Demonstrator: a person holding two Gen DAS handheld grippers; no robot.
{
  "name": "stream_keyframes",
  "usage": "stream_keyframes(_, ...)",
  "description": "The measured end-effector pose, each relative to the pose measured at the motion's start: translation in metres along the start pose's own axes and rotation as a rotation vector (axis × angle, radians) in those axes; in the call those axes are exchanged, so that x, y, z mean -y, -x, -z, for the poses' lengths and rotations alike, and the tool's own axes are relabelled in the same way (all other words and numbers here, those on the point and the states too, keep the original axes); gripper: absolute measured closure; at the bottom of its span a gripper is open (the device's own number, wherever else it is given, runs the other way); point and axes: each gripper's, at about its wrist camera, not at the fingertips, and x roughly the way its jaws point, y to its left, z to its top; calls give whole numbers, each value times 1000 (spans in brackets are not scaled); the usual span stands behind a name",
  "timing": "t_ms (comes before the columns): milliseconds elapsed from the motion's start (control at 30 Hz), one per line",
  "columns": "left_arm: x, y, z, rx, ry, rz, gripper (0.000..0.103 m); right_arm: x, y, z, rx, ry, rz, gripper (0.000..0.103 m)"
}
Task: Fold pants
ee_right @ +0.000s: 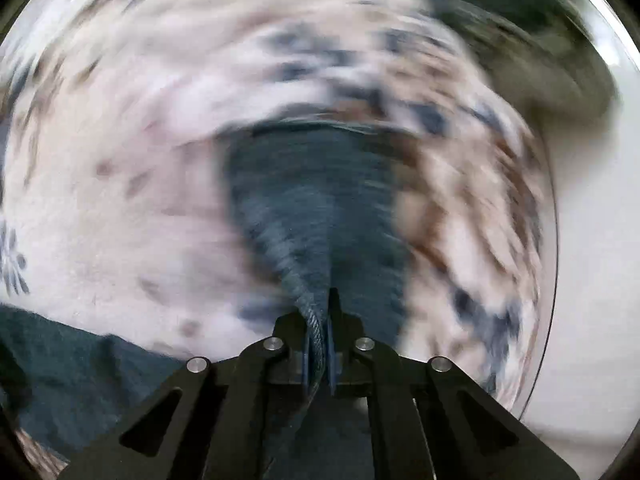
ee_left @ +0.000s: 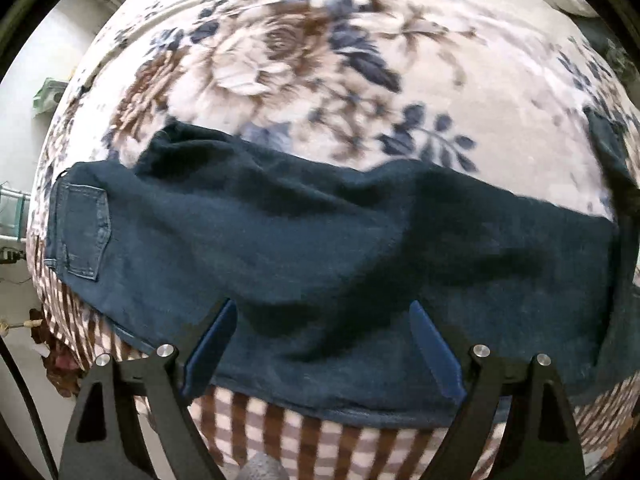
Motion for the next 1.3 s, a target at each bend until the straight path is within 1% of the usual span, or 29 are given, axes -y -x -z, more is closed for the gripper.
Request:
stream_keyframes(67,7,5,4,6,-22,8,15,42,12,18,8,-146,-31,97)
stream_keyframes(100,11,8,7,8,-29,12,15,76,20,36,5,-263,-62,97)
stream_keyframes(167,18,14,12,18,-49,20,15,121,22,70,-25,-430,-108,97)
stream_keyframes(200,22,16,15,20,-56,24,15,138,18,86,-53,-509,-150,97)
stream_keyframes(300,35,16,23,14,-90,26,15,168,-13,128,-157,-668,-258,97)
stream_keyframes(367,38,12,26,-2,-101,32,15,169,-28,142,-170,-699,-307,95)
stream_keyframes(400,40,11,27,-3,-107,32,15,168,-38,146,-179,-698,-345,91)
stream_keyframes(467,40,12,30,2,-118,22,15,166,-47,149,-207,-697,-388,74)
stream_keyframes(500,40,12,31,1,-120,23,15,167,-46,151,-202,-713,-418,68)
stream_keyframes(533,38,11,33,-4,-121,27,15,171,-41,154,-182,-746,-455,52)
stream_keyframes(567,36,11,34,-11,-117,32,15,176,-35,159,-167,-778,-463,39)
stream_keyframes(600,33,10,35,-15,-114,34,15,183,-28,163,-149,-812,-458,35)
stream_keyframes(700,29,11,37,-22,-105,32,15,200,-13,177,-147,-880,-384,35)
stream_keyframes(767,26,13,37,-22,-95,33,15,207,-14,179,-157,-896,-377,35)
stream_keyframes(800,26,14,36,-19,-93,35,15,217,-21,181,-158,-892,-374,35)
stream_keyframes(833,25,16,36,-14,-92,33,15,219,-24,178,-164,-874,-348,36)
stream_keyframes(867,25,17,36,-10,-91,33,15,225,-31,174,-174,-846,-313,46)
stream_keyframes(900,25,18,36,-8,-91,36,15,222,-36,168,-186,-819,-291,62)
stream_keyframes(933,24,18,36,-7,-91,35,15,217,-47,161,-226,-784,-261,96)
stream_keyframes(967,23,18,36,-8,-90,34,15,213,-55,157,-275,-755,-216,97)
stream_keyframes(1033,19,18,36,-11,-89,40,15,208,-68,151,-326,-715,-175,97)
stream_keyframes(1100,12,19,35,-2,-90,30,15,205,-77,148,-370,-676,-131,97)
stream_keyframes(1133,7,19,34,-1,-85,33,15,202,-79,146,-387,-667,-132,97)
stream_keyframes(1167,1,20,34,1,-76,38,15,200,-76,145,-396,-661,-131,90)
stream_keyframes(1200,-4,20,34,4,-68,34,15,197,-70,143,-392,-661,-126,87)
stream_keyframes(1233,-14,21,33,10,-53,36,15,188,-58,139,-370,-655,-133,74)
stream_keyframes(1267,-23,22,32,15,-36,45,15,179,-45,137,-344,-641,-147,55)
stream_keyframes(1300,-32,23,31,17,-16,50,15,162,-28,134,-312,-615,-153,47)
